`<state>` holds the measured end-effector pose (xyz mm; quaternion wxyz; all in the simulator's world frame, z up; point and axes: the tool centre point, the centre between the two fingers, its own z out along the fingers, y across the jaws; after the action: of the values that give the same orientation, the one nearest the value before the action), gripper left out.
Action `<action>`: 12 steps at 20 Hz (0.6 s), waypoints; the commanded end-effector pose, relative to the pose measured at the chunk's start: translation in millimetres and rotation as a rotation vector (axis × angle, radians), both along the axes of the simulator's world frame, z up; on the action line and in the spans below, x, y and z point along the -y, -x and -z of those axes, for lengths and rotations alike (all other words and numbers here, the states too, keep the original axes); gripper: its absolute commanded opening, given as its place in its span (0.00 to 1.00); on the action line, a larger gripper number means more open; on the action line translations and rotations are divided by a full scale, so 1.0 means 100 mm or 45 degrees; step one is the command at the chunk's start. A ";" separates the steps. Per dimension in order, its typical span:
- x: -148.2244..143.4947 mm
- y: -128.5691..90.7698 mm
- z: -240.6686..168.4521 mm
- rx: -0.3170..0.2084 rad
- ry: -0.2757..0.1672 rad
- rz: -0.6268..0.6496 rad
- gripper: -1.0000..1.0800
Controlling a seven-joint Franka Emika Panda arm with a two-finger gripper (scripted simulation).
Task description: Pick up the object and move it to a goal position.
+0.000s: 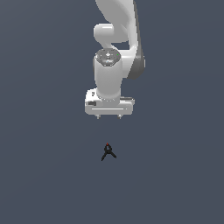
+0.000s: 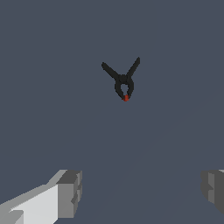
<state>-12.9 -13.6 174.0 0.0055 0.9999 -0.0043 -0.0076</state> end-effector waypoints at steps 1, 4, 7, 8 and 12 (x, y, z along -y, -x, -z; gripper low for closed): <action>0.00 0.00 0.00 0.000 0.000 0.000 0.96; 0.00 0.01 0.00 -0.002 0.003 -0.004 0.96; 0.01 0.02 -0.02 -0.007 0.011 -0.015 0.96; 0.01 0.02 -0.02 -0.009 0.013 -0.018 0.96; 0.01 0.03 -0.03 -0.011 0.016 -0.023 0.96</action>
<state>-15.6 -14.5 176.7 0.0115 0.9999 0.0040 -0.0114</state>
